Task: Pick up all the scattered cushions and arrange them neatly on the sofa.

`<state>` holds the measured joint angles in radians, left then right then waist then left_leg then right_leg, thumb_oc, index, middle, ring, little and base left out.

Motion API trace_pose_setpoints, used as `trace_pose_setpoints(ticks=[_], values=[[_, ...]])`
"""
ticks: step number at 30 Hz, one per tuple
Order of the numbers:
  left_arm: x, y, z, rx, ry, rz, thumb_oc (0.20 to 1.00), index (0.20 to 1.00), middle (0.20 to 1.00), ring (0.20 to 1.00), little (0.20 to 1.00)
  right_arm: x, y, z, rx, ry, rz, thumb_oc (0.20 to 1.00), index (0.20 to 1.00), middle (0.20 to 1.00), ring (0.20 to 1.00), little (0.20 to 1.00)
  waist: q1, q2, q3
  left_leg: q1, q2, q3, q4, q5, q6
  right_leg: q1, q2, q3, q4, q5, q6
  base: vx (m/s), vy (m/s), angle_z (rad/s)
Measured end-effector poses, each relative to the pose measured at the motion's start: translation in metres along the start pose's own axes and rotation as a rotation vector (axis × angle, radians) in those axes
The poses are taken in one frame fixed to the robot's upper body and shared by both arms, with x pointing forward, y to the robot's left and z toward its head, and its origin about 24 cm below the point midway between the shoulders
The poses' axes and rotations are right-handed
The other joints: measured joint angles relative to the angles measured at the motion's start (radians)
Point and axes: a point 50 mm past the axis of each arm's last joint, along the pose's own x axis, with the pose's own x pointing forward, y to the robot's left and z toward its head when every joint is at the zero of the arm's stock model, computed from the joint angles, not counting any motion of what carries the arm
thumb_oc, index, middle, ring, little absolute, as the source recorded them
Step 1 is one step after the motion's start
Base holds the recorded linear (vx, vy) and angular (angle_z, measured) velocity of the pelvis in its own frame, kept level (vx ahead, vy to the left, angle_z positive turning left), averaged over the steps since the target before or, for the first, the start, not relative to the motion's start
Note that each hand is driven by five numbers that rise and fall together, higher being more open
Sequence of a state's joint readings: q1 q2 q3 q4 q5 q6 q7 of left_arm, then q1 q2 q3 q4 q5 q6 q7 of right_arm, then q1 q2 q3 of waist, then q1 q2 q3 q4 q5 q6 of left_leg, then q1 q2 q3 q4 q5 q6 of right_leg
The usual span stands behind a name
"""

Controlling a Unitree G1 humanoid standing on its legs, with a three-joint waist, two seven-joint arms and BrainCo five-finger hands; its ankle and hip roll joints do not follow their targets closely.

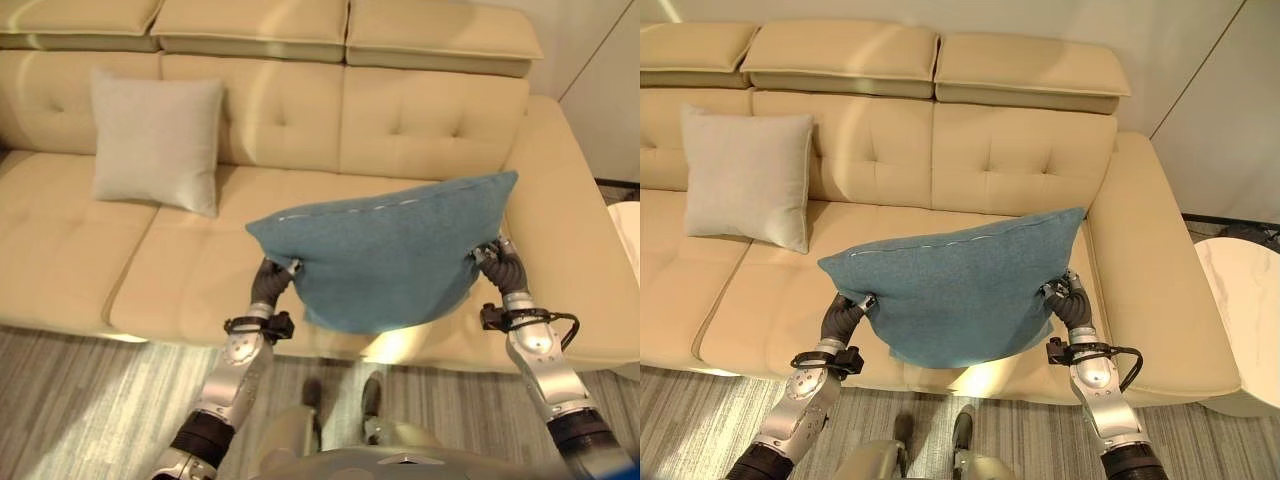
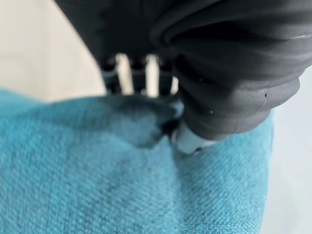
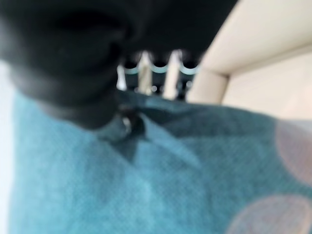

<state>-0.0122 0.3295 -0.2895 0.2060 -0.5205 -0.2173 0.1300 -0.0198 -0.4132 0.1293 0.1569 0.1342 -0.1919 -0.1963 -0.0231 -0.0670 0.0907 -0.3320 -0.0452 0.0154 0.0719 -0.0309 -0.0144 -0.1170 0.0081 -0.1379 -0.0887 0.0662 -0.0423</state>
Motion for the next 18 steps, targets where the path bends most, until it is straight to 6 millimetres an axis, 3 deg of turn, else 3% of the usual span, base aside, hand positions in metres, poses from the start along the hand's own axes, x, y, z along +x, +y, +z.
trace_pose_setpoints(ticks=[2, 4, 6, 8, 9, 10, 11, 13, 15, 16, 18], values=[[0.000, -0.001, 0.000, -0.006, 0.000, 0.001, 0.200, 0.200, 0.200, 0.200, 0.200, -0.003, -0.001, -0.003, -0.004, 0.013, 0.002, 0.200, 0.200, 0.200, 0.200, 0.200, -0.014, 0.038, -0.012, 0.068, 0.025, -0.023, -0.023, 0.048, 0.000, 0.031, 0.034, 0.015, 0.001, -0.023, 0.000, 0.16, 0.179, -0.47], [0.002, -0.002, 0.003, -0.006, -0.008, -0.004, 0.200, 0.200, 0.200, 0.200, 0.200, -0.003, 0.000, -0.003, 0.003, 0.014, 0.000, 0.200, 0.200, 0.200, 0.200, 0.200, -0.014, 0.049, -0.009, 0.116, 0.030, -0.005, -0.089, 0.143, 0.061, 0.028, 0.035, 0.042, 0.039, -0.053, 0.033, 0.10, 0.165, -0.48], [0.002, 0.001, 0.004, 0.006, -0.005, -0.002, 0.200, 0.200, 0.200, 0.200, 0.200, -0.004, 0.000, -0.004, 0.003, 0.018, 0.003, 0.200, 0.200, 0.200, 0.200, 0.200, -0.019, 0.050, -0.007, 0.153, 0.010, 0.026, -0.105, 0.130, 0.087, 0.021, 0.008, 0.050, 0.095, -0.091, 0.060, 0.07, 0.154, -0.50], [0.003, 0.006, 0.008, 0.021, -0.018, 0.008, 0.200, 0.200, 0.200, 0.200, 0.200, 0.001, 0.002, 0.001, 0.005, -0.002, 0.019, 0.200, 0.200, 0.200, 0.200, 0.200, -0.008, 0.063, 0.006, 0.180, 0.005, 0.062, -0.107, 0.112, 0.112, -0.034, -0.016, 0.042, 0.241, -0.149, 0.096, 0.02, 0.079, -0.42], [0.006, 0.009, 0.013, 0.038, -0.032, 0.008, 0.200, 0.200, 0.200, 0.200, 0.200, 0.001, 0.003, 0.002, 0.006, -0.006, 0.027, 0.200, 0.200, 0.200, 0.200, 0.200, -0.012, 0.072, 0.016, 0.193, -0.005, 0.061, -0.103, 0.102, 0.126, -0.091, -0.046, 0.038, 0.377, -0.199, 0.130, 0.05, -0.006, -0.12], [0.009, 0.011, 0.019, 0.046, -0.051, 0.009, 0.200, 0.200, 0.200, 0.200, 0.200, 0.001, 0.004, 0.002, 0.007, -0.005, 0.038, 0.200, 0.200, 0.200, 0.200, 0.200, -0.006, 0.080, 0.025, 0.206, -0.018, 0.063, -0.103, 0.094, 0.133, -0.129, -0.121, 0.041, 0.465, -0.209, 0.147, 0.12, -0.135, -0.13], [0.011, 0.017, 0.025, 0.060, -0.075, 0.035, 0.200, 0.200, 0.200, 0.200, 0.200, 0.003, 0.010, 0.004, 0.024, -0.012, 0.052, 0.200, 0.200, 0.200, 0.200, 0.200, 0.017, 0.079, 0.032, 0.215, -0.013, 0.073, -0.104, 0.081, 0.114, -0.162, -0.197, 0.061, 0.435, -0.191, 0.176, 0.12, -0.165, -0.12], [0.012, 0.021, 0.028, 0.065, -0.087, 0.047, 0.200, 0.200, 0.200, 0.200, 0.200, 0.002, 0.014, 0.004, 0.023, -0.012, 0.071, 0.200, 0.200, 0.200, 0.200, 0.200, 0.011, 0.067, 0.033, 0.222, -0.022, 0.063, -0.105, 0.076, 0.107, -0.114, -0.229, 0.083, 0.229, -0.133, 0.219, 0.13, -0.158, 0.13], [0.007, 0.030, 0.027, 0.079, -0.078, 0.075, 0.200, 0.200, 0.200, 0.200, 0.200, 0.000, 0.021, 0.001, 0.037, 0.003, 0.090, 0.200, 0.200, 0.200, 0.200, 0.200, 0.015, 0.011, 0.028, 0.257, -0.037, 0.055, -0.113, 0.058, 0.078, -0.052, -0.221, 0.096, 0.095, -0.034, 0.211, 0.19, -0.188, 0.28], [-0.002, 0.032, 0.016, 0.059, -0.046, 0.101, 0.200, 0.200, 0.200, 0.200, 0.200, 0.000, 0.022, -0.001, 0.043, 0.011, 0.089, 0.200, 0.200, 0.200, 0.200, 0.200, 0.015, 0.006, 0.010, 0.285, -0.022, 0.044, -0.142, 0.060, 0.051, 0.000, -0.192, 0.096, 0.016, 0.046, 0.175, 0.16, -0.149, 0.05], [-0.008, 0.031, 0.009, 0.053, -0.022, 0.105, 0.200, 0.200, 0.200, 0.200, 0.200, 0.000, 0.021, -0.002, 0.040, 0.015, 0.082, 0.200, 0.200, 0.200, 0.200, 0.200, 0.012, 0.017, 0.003, 0.302, 0.012, 0.032, -0.164, 0.069, 0.033, 0.021, -0.155, 0.088, -0.008, 0.054, 0.155, 0.11, -0.107, 0.05]])
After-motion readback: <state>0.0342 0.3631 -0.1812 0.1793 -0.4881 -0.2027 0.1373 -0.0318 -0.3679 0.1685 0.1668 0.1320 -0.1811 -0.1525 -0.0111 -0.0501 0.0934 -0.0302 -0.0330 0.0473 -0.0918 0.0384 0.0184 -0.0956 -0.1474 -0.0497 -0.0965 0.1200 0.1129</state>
